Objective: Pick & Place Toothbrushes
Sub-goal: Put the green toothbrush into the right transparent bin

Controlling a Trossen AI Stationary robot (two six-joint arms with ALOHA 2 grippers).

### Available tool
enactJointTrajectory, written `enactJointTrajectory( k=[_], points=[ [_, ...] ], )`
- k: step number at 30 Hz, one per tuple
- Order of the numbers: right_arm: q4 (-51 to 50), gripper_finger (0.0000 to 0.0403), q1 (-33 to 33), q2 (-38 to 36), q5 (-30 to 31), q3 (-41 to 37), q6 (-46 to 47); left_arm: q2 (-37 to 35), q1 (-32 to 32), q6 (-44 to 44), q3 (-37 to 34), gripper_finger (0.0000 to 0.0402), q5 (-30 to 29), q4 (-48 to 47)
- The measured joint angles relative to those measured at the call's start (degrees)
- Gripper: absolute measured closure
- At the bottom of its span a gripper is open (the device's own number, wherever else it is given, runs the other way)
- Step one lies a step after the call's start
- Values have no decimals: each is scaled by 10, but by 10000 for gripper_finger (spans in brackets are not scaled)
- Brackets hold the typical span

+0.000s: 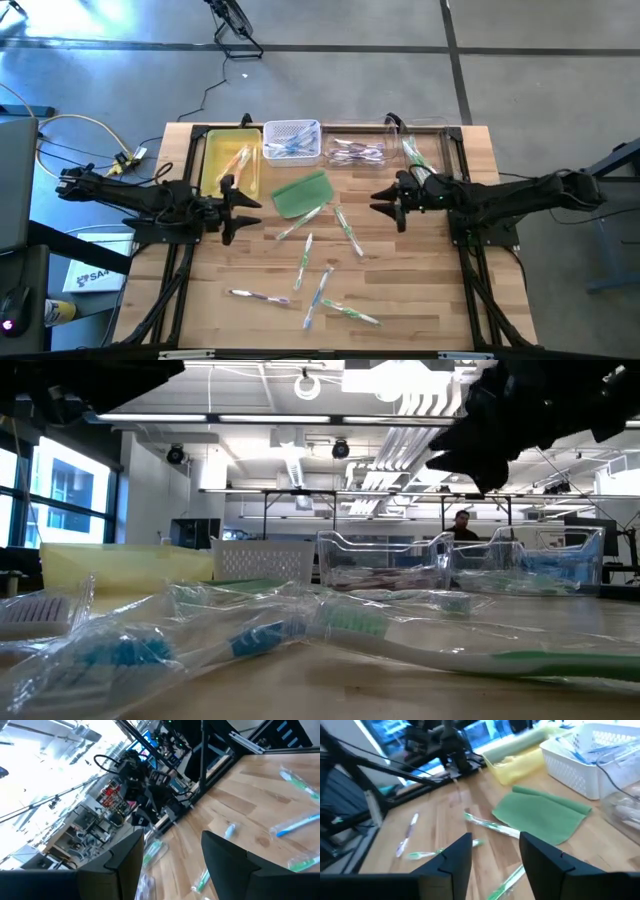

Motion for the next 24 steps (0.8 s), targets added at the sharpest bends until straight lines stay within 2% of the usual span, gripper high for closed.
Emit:
enactJointTrajectory(
  k=[7, 12, 18, 24],
  points=[
    [-79, 290, 68, 78, 104, 92, 2, -8, 0, 0, 0, 208, 0, -31],
    [-169, 322, 103, 139, 176, 156, 72, -7, 0, 0, 0, 208, 0, -43],
    [-265, 367, 127, 216, 212, 218, 159, -7, 0, 0, 0, 208, -1, -55],
    [-280, 398, 132, 274, 217, 240, 244, -7, 0, -2, 0, 208, -1, -66]
  ],
)
